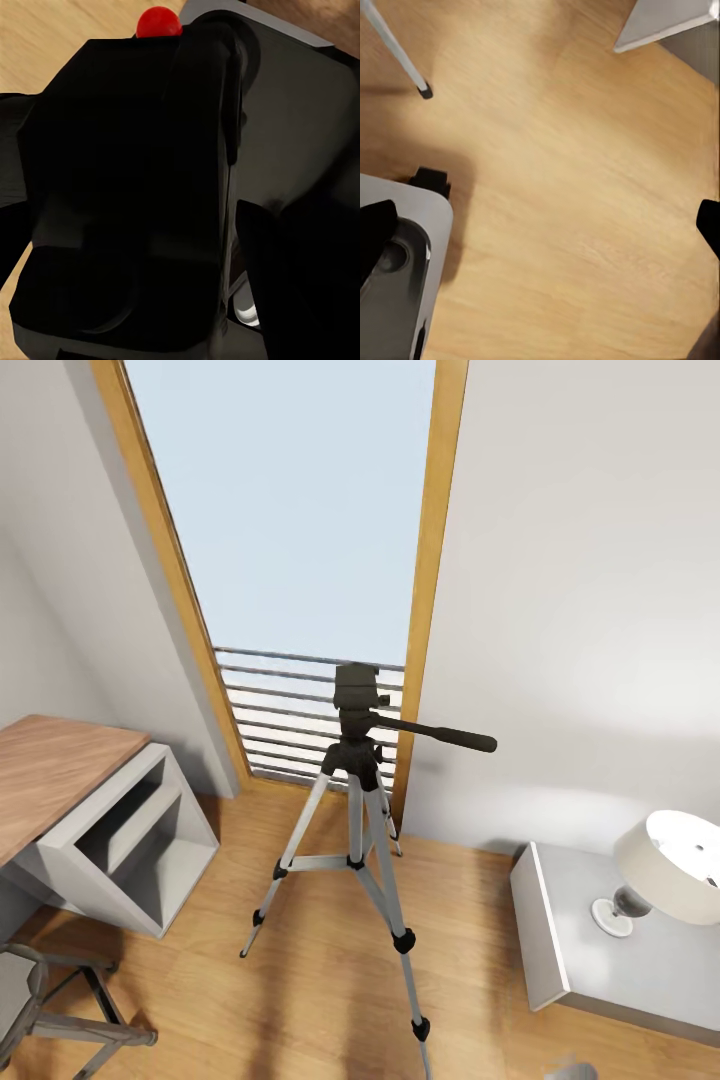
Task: Attach the digital camera to the camera tripod in the bedroom.
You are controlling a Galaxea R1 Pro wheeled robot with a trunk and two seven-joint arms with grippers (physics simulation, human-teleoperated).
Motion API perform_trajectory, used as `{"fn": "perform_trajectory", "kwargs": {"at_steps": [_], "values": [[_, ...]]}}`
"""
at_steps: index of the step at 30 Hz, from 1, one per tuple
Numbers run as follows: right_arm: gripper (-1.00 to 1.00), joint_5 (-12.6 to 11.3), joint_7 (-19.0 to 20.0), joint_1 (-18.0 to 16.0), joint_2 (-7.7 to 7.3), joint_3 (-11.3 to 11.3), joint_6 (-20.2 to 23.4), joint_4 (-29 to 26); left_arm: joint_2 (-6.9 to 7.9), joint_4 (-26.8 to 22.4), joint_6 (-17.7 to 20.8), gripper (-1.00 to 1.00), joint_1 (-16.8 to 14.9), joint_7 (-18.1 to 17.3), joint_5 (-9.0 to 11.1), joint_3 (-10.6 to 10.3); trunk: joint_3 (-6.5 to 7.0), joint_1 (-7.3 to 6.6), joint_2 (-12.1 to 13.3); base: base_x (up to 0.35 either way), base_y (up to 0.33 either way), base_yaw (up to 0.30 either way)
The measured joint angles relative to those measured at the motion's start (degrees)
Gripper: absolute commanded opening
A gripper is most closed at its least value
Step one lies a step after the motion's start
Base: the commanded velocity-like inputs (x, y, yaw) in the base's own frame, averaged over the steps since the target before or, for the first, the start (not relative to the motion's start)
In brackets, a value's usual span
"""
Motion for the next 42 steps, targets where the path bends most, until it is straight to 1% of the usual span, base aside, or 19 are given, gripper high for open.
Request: {"fn": "perform_trajectory", "kwargs": {"at_steps": [2, 3, 5, 6, 7, 10, 16, 17, 19, 20, 22, 24, 27, 28, 31, 35, 39, 42], "values": [[1.0, 0.0, 0.0, -0.2, 0.0, 0.0, 1.6, -3.7, 0.0, 0.0, 0.0, -1.0, 0.0, 0.0, 0.0, 0.0, 0.0, 0.0, 0.0, 0.0, 0.0, 0.0], [1.0, -0.1, 0.1, -0.8, 0.01, 0.0, 3.8, -7.0, 0.0, 0.0, 0.0, -1.0, 0.0, 0.0, 0.0, 0.0, 0.01, 0.0, 0.0, 0.0, 0.0, 0.0], [1.0, -0.1, 0.3, -1.7, 0.01, 0.0, 6.6, -10.2, 0.0, 0.0, 0.0, -1.0, 0.0, 0.0, 0.0, 0.0, 0.0, 0.0, 0.0, 0.0, 0.0, 0.0], [1.0, -0.2, 0.5, -3.8, 0.04, 0.0, 12.6, -14.3, 0.0, 0.0, 0.0, -1.0, 0.0, 0.0, 0.0, 0.0, 0.0, 0.0, 0.0, 0.0, 0.0, 0.0], [1.0, -0.4, 0.7, -5.6, 0.05, 0.0, 15.4, -16.2, 0.0, 0.0, 0.0, -1.0, 0.0, 0.0, 0.0, 0.0, 0.01, 0.0, 0.0, 0.0, 0.0, 0.0], [1.0, -1.1, 1.0, -7.6, 0.04, 0.0, 18.5, -18.5, 0.0, 0.0, 0.0, -1.0, 0.0, 0.0, 0.0, 0.0, 0.0, 0.0, 0.0, 0.0, 0.0, 0.0], [1.0, -3.1, 1.4, -11.3, 0.02, -0.1, 23.0, -23.7, 0.0, 0.0, 0.0, -1.0, 0.0, 0.0, 0.0, 0.0, 0.0, 0.0, 0.0, 0.0, 0.0, 0.0], [1.0, -3.6, 1.5, -12.3, 0.03, -0.1, 25.1, -25.5, 0.0, 0.0, 0.0, -1.0, 0.0, 0.0, 0.0, 0.0, 0.01, 0.0, 0.0, 0.0, 0.0, 0.0], [1.0, -4.2, 1.6, -13.3, 0.05, -0.1, 27.1, -27.2, 0.0, 0.0, 0.0, -1.0, 0.0, 0.0, 0.1, 0.0, 0.0, 0.0, 0.0, 0.0, 0.0, 0.0], [1.0, -4.8, 1.6, -14.1, 0.09, -0.1, 29.0, -28.7, 0.0, 0.0, 0.0, -1.0, 0.0, 0.1, 0.1, 0.0, 0.0, 0.0, 0.0, 0.0, 0.0, 0.0], [1.0, -5.5, 1.6, -14.7, 0.12, -0.1, 30.9, -30.6, 0.0, 0.0, 0.0, -1.0, 0.0, 0.1, 0.1, 0.0, 0.0, 0.0, 0.0, 0.0, 0.0, 0.0], [1.0, -6.9, 1.7, -15.3, 0.16, -0.1, 34.5, -35.5, 0.0, 0.0, 0.0, -1.0, 0.0, 0.1, 0.1, 0.0, 0.0, 0.0, 0.0, 0.0, 0.0, 0.0], [1.0, -7.6, 1.8, -15.5, 0.17, -0.2, 37.4, -39.6, 0.02, 0.0, 0.0, -1.0, 0.0, 0.1, 0.1, 0.0, 0.0, 0.0, 0.0, 0.0, 0.0, 0.0], [1.0, -8.1, 1.9, -15.6, 0.17, -0.2, 39.3, -42.4, 0.03, 0.0, 0.0, -1.0, 0.0, 0.1, 0.1, 0.0, 0.0, 0.0, 0.0, 0.0, 0.0, 0.0], [1.0, -8.7, 2.4, -15.7, 0.22, -0.2, 41.9, -46.8, 0.04, 0.0, 0.0, -1.0, 0.0, 0.1, 0.1, 0.0, 0.0, 0.0, 0.0, 0.0, 0.0, 0.0], [1.0, -9.2, 3.1, -15.7, 0.27, -0.1, 43.8, -51.2, 0.07, 0.0, 0.0, -1.0, 0.0, 0.0, 0.1, 0.0, 0.0, 0.0, 0.0, 0.0, 0.0, 0.0], [1.0, -9.3, 3.4, -15.7, 0.26, 0.2, 44.4, -52.4, 0.03, 0.0, 0.0, -1.0, 0.0, 0.0, 0.1, 0.0, 0.0, 0.0, 0.0, 0.0, 0.0, 0.0], [1.0, -9.5, 4.7, -15.7, 0.2, 0.5, 44.7, -53.0, 0.01, 0.0, 0.0, -1.0, 0.0, 0.1, 0.1, 0.0, 0.0, 0.0, 0.0, 0.0, 0.0, 0.0]]}}
